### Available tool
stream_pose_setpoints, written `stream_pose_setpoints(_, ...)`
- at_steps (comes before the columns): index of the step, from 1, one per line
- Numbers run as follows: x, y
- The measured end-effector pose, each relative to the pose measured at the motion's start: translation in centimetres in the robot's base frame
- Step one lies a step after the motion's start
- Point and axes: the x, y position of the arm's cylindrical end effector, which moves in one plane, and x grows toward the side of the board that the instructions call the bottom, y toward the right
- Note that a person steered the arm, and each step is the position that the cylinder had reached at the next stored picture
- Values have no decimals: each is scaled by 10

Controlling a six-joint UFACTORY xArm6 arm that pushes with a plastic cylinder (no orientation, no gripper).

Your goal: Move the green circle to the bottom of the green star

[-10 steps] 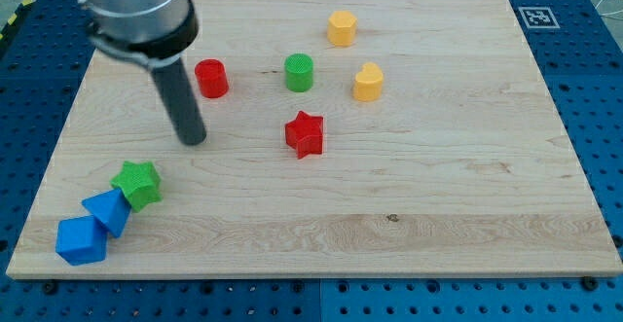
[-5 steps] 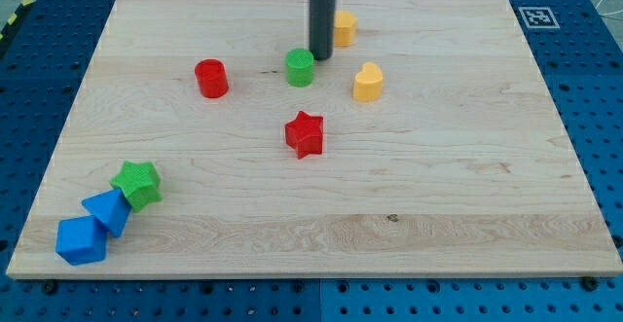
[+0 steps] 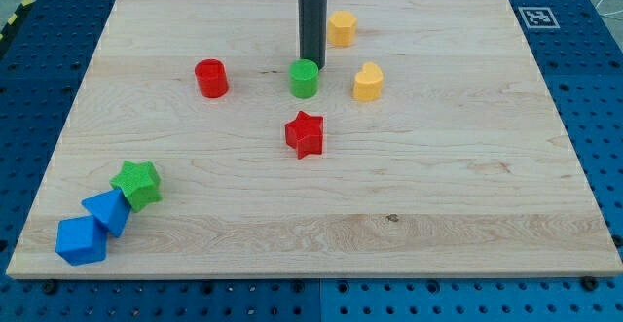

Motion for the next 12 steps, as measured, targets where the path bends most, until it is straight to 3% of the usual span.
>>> stream_pose_setpoints(3, 96, -39)
stream_pose_setpoints(7, 180, -60)
stream_pose_setpoints(12, 149, -107)
